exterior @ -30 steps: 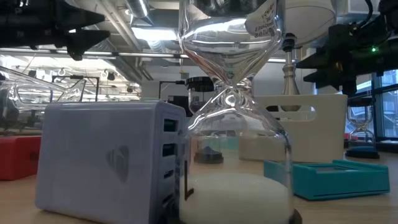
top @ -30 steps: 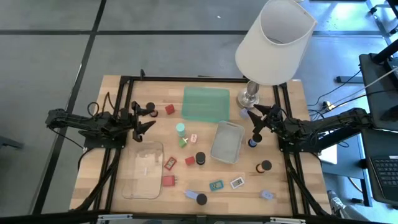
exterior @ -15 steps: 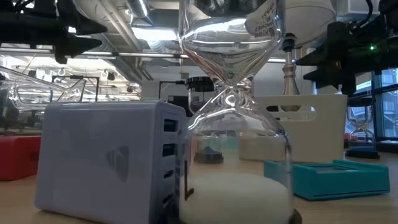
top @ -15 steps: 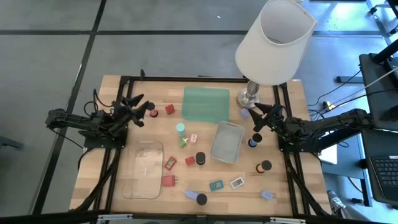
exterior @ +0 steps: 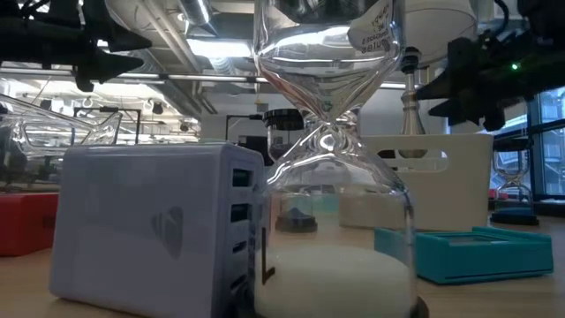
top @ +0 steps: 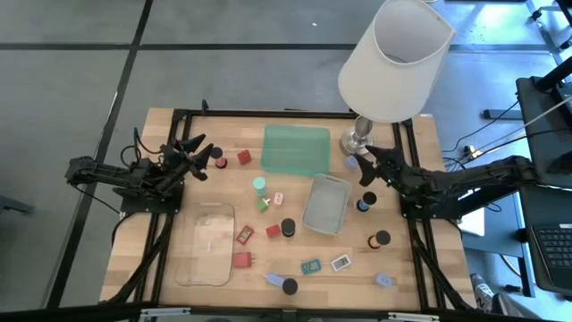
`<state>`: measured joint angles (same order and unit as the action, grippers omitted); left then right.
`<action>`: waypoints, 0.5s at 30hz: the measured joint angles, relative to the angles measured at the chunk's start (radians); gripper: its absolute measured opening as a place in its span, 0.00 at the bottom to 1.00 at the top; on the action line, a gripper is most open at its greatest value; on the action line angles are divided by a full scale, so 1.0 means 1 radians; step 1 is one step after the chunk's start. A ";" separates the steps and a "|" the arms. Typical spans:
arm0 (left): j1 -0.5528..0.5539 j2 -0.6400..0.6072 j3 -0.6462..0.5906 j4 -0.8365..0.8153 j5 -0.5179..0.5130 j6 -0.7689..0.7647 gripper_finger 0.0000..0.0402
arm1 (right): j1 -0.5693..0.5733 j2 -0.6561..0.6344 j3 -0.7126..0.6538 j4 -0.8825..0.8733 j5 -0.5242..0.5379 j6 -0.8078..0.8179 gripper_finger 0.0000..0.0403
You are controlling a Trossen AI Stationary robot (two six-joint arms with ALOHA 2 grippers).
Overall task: Pick & Place Office items
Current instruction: Put the top light violet charger adapter into the green bin
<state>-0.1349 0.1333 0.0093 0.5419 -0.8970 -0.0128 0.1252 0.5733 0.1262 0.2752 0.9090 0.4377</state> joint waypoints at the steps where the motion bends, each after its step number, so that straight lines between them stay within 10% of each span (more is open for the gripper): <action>1: 0.000 0.000 0.000 -0.001 0.000 0.000 0.63 | -0.005 0.017 0.021 -0.036 0.000 0.010 0.72; 15: 0.000 0.000 0.000 -0.061 0.000 -0.056 0.63 | -0.147 0.285 0.197 -0.373 -0.125 0.374 0.72</action>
<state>-0.1349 0.1333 0.0095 0.4812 -0.8970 -0.0685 -0.0220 0.8580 0.3231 -0.0977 0.7836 0.8116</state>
